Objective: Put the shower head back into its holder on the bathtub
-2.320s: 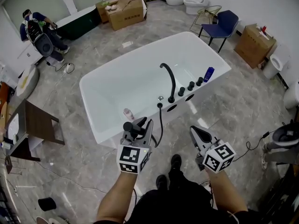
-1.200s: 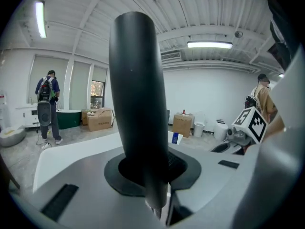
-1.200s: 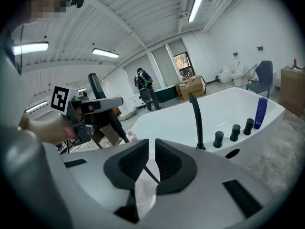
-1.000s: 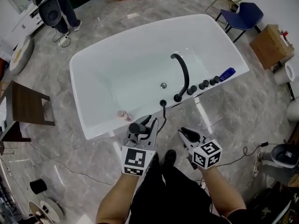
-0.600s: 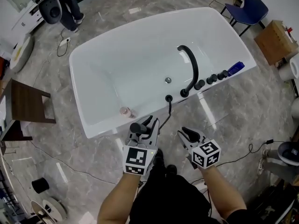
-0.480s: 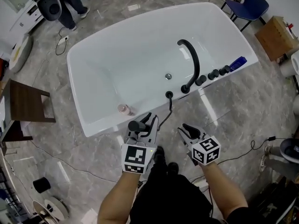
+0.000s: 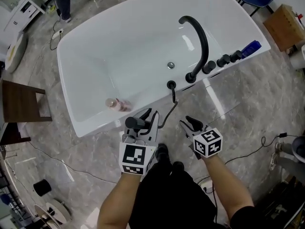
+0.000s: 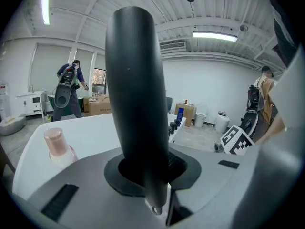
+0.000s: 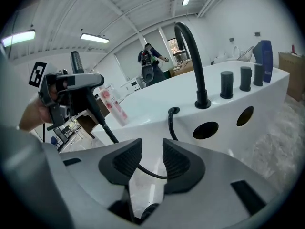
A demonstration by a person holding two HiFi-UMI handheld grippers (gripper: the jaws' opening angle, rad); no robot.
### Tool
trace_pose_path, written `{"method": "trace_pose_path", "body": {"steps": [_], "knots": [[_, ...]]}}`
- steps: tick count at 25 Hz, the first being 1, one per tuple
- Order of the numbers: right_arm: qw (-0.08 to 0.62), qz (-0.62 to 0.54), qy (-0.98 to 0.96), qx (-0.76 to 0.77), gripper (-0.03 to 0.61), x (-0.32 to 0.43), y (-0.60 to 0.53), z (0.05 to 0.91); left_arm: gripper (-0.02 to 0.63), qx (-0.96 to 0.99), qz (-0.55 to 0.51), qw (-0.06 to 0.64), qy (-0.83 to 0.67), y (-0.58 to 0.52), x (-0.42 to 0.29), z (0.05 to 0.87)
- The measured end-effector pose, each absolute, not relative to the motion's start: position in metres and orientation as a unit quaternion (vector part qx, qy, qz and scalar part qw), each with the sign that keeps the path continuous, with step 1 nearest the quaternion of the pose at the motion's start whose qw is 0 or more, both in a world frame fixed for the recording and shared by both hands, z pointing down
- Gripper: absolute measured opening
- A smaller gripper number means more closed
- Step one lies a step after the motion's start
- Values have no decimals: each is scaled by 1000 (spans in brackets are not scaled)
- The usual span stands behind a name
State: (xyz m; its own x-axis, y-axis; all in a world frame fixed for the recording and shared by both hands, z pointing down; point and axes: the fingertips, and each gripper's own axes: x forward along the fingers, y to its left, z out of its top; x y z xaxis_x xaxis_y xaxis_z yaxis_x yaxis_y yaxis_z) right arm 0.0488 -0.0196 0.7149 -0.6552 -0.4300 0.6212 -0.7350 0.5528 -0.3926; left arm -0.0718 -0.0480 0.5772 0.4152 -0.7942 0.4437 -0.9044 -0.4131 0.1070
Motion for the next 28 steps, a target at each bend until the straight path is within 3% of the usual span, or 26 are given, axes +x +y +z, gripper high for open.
{"method": "trace_pose_path", "body": {"steps": [10,19,20,22,23,28], "knots": [[237,306,-853,351,197,42,-58,805,81,827,169,182,-504,-57,-54,653],[284,266,-852,351,222,22,-102,852,81,828,177,164,-505,-68,-60,662],[291,261,-852,350,218,21,-104,853,81,828,176,164,-506,-69,-61,660],[299,256,-851,349,120,19,-108,851,81,828,173,165,-507,-71,-62,653],[301,257,-851,345,101,17,-107,847,81,828,171,165,-508,-72,-62,648],[304,288,-852,314,77,12,-86,807,81,835,164,164,-500,-77,-60,607]]}}
